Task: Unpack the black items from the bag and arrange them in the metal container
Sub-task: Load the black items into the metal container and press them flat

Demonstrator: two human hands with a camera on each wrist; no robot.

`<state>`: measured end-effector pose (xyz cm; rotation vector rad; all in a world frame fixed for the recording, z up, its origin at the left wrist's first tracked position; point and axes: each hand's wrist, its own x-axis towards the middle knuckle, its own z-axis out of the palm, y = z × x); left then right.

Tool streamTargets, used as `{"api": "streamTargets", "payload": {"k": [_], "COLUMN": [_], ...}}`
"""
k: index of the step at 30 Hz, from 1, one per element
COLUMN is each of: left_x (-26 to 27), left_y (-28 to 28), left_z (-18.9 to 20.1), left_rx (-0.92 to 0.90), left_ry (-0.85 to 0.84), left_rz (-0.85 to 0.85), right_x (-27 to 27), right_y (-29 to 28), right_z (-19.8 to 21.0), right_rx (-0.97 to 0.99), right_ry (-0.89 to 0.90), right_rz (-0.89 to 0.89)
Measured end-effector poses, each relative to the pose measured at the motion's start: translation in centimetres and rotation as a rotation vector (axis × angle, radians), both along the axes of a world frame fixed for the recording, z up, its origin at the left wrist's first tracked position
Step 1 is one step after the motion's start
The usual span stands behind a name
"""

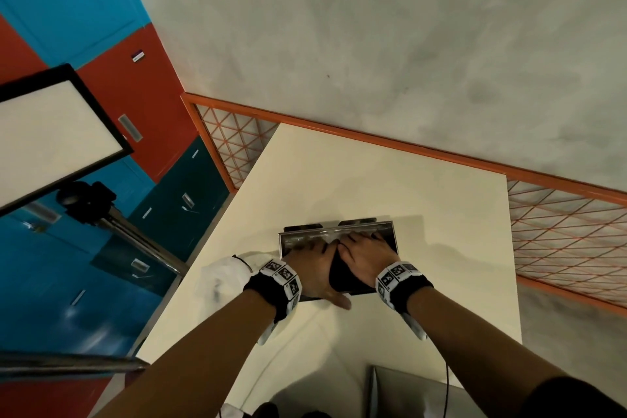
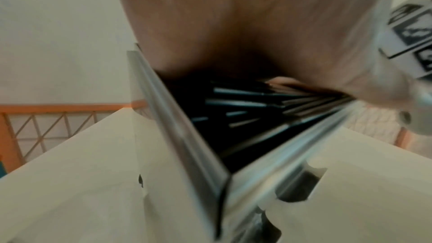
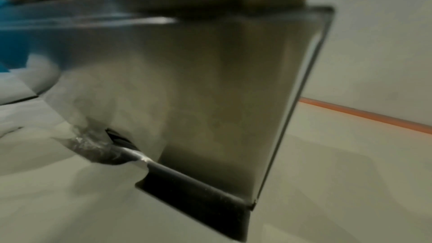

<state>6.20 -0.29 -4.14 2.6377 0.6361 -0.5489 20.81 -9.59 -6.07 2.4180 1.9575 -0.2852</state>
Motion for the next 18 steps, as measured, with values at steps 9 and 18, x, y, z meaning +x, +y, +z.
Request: {"api": "streamTargets", "payload": {"k": [9, 18], "left_x": [-0.5, -0.2], "left_y": [-1.1, -0.4], "left_z": [-1.4, -1.4], "left_rx": [0.144, 0.128], "left_ry": [-0.041, -0.058], "left_rz": [0.089, 0.11], "right_x": [0.8, 1.7], "right_y": [-0.7, -0.6], "right_z": [0.5, 1.4], "right_rx": [-0.123, -0.305], "right_ry": [0.062, 0.067], "right_rz": [0.09, 0.206]}}
